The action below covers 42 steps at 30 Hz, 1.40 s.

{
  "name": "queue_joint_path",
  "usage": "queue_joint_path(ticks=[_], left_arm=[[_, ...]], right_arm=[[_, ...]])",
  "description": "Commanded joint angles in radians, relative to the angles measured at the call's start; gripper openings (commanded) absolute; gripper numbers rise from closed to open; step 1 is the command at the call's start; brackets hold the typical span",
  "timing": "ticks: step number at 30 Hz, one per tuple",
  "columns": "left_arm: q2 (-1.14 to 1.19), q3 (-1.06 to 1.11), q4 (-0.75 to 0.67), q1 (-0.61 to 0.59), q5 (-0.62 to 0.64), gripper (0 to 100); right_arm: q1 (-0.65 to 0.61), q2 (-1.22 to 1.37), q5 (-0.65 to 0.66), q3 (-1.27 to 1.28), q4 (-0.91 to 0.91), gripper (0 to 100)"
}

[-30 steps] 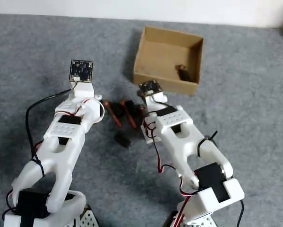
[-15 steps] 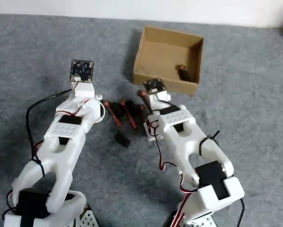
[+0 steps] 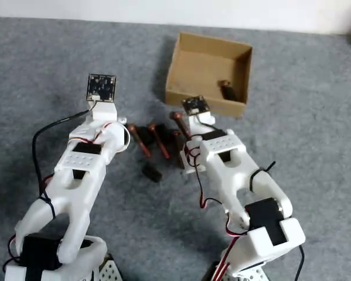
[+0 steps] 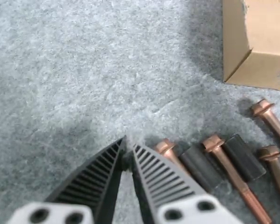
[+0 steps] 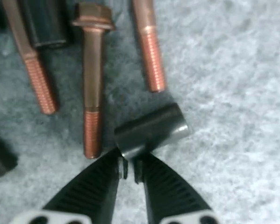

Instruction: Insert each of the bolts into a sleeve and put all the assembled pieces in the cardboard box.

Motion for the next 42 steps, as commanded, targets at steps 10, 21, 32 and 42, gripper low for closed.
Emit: queue_joint_path(ticks=[10, 21, 32, 42], left_arm=[[-0.002, -0.042, -0.037, 0.030, 0.005, 1], [-0.001, -0.039, -0.054, 0.033, 0.005, 1], [-0.001, -0.039, -0.055, 0.038, 0.005, 1], [-0.001, -0.039, -0.055, 0.038, 0.005, 1]], right_arm=[[-0.062, -0.013, -0.169, -0.013, 0.065, 0.4], [-0.081, -0.114, -0.463, -0.242, 0.272, 0.4], [-0.061, 0.094, -0.531, -0.283, 0.274, 1.2], [-0.039, 0.136, -0.531, -0.522, 0.486, 15.2]])
